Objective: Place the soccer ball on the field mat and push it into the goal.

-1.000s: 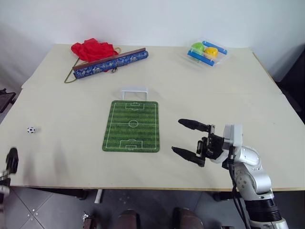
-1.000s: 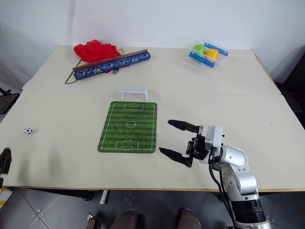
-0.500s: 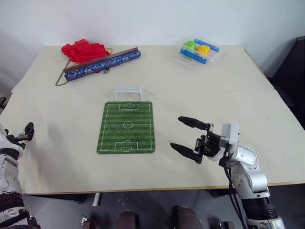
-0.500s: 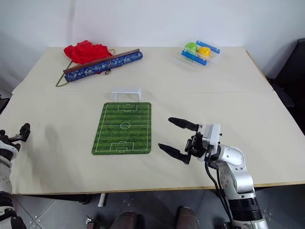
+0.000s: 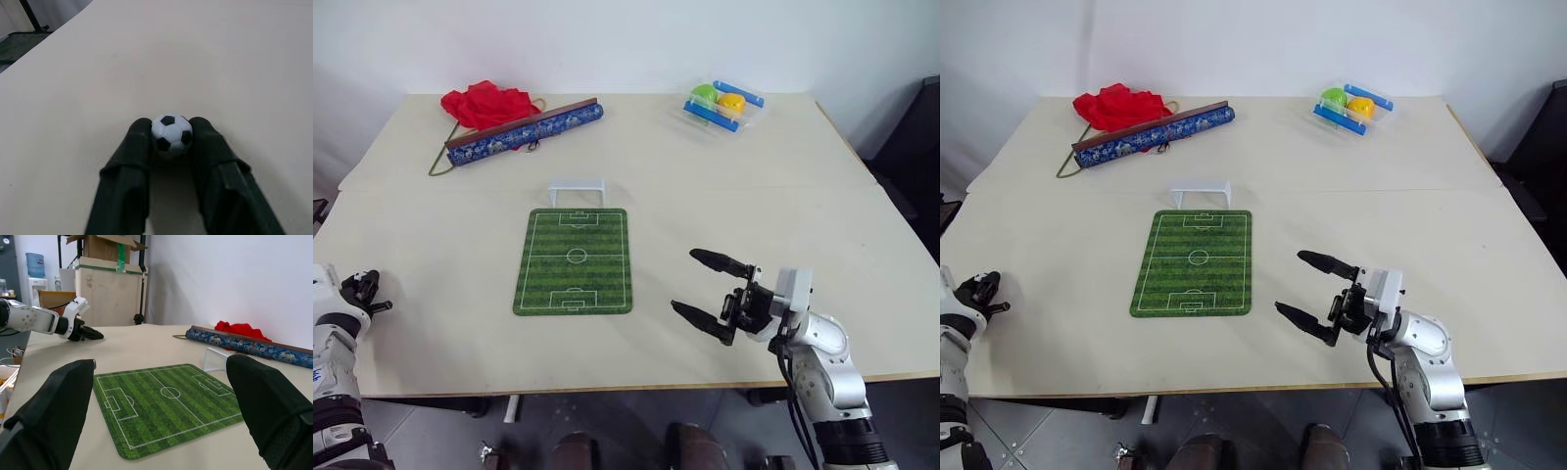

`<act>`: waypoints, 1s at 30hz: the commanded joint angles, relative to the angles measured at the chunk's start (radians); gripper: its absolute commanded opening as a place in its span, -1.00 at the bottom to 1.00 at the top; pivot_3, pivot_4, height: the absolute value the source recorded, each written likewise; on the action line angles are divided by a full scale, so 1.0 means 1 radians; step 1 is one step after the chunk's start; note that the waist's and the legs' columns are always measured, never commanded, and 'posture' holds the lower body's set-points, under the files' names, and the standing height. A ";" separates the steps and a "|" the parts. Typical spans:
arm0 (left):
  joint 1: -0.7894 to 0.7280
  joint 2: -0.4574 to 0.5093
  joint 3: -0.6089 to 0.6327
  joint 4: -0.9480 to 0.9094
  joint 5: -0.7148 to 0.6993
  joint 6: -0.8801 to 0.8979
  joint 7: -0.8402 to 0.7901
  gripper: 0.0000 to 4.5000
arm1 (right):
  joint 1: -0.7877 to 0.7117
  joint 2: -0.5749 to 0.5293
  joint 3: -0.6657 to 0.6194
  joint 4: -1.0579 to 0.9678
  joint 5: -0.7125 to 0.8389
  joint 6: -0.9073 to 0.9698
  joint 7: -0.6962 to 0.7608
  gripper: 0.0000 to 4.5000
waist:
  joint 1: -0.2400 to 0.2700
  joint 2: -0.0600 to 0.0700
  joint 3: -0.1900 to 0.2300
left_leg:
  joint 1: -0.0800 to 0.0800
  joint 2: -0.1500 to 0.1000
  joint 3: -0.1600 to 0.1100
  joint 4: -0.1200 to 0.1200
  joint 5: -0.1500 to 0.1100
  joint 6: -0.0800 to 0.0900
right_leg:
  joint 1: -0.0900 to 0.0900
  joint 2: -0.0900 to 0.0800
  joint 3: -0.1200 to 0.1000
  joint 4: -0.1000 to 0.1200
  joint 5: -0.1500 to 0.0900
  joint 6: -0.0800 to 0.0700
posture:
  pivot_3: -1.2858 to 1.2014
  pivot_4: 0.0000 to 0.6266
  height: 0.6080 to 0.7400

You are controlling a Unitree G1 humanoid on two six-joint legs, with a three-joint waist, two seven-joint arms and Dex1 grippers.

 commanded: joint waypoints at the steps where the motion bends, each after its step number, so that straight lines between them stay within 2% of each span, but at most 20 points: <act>1: 0.016 0.010 0.028 -0.050 -0.023 -0.027 -0.029 -0.61 | 0.007 -0.004 -0.017 -0.008 0.003 -0.030 0.007 1.00 | 0.000 0.000 0.000 | 0.000 0.000 0.000 0.000 0.000 0.000 | 0.000 0.000 0.000 0.000 0.000 0.000 | 0.03 -0.52 1.00; 5: 0.060 0.009 0.026 -0.146 -0.064 -0.100 -0.188 -0.61 | 0.015 -0.020 -0.026 -0.006 -0.002 -0.033 0.007 1.00 | 0.000 0.000 0.000 | 0.000 0.000 0.000 0.000 0.000 0.000 | 0.000 0.000 0.000 0.000 0.000 0.000 | 0.03 -0.52 1.00; 7: 0.097 0.016 -0.018 -0.258 -0.102 -0.156 -0.385 -0.61 | 0.021 -0.048 -0.053 0.000 0.004 -0.033 0.019 1.00 | 0.001 0.000 0.000 | 0.000 0.000 0.000 0.000 0.000 0.000 | 0.000 0.000 0.000 0.000 0.000 0.000 | 0.03 -0.52 1.00; 10: 0.124 0.045 -0.131 -0.484 -0.204 -0.081 -0.680 -0.61 | 0.039 -0.127 -0.105 0.020 0.013 -0.045 0.077 1.00 | 0.017 0.000 0.000 | -0.001 0.000 0.001 0.001 0.000 0.000 | 0.000 0.000 0.001 0.000 0.000 0.000 | 0.03 -0.52 1.00; 14: 0.038 0.085 -0.320 -0.557 -0.186 -0.008 -0.902 -0.61 | 0.096 -0.214 -0.146 0.026 0.033 -0.066 0.176 1.00 | 0.027 0.001 0.000 | 0.000 0.000 0.001 0.002 -0.001 0.001 | 0.000 0.000 0.001 0.000 0.000 0.000 | 0.03 -0.52 1.00; 17: -0.074 0.063 -0.472 -0.521 -0.111 -0.036 -1.024 -0.61 | 0.128 -0.234 -0.166 0.015 0.040 -0.067 0.191 1.00 | 0.023 0.003 0.000 | 0.000 0.000 0.003 0.001 -0.001 0.001 | 0.000 0.001 0.002 0.000 0.000 0.000 | 0.03 -0.52 1.00; 22: -0.206 0.006 -0.593 -0.347 -0.009 -0.144 -1.124 -0.61 | 0.144 -0.218 -0.180 -0.003 0.032 -0.081 0.157 1.00 | 0.008 0.002 0.000 | 0.000 0.001 0.004 0.002 -0.001 0.001 | -0.001 0.002 0.003 0.000 0.001 0.000 | 0.03 -0.52 1.00; 30: -0.322 -0.091 -0.667 -0.088 0.105 -0.320 -1.175 -0.61 | 0.170 -0.181 -0.167 -0.072 -0.007 -0.088 0.044 1.00 | 0.011 0.002 0.001 | -0.001 0.001 0.004 0.002 -0.001 0.001 | -0.001 0.002 0.003 0.000 0.001 0.001 | 0.03 -0.52 1.00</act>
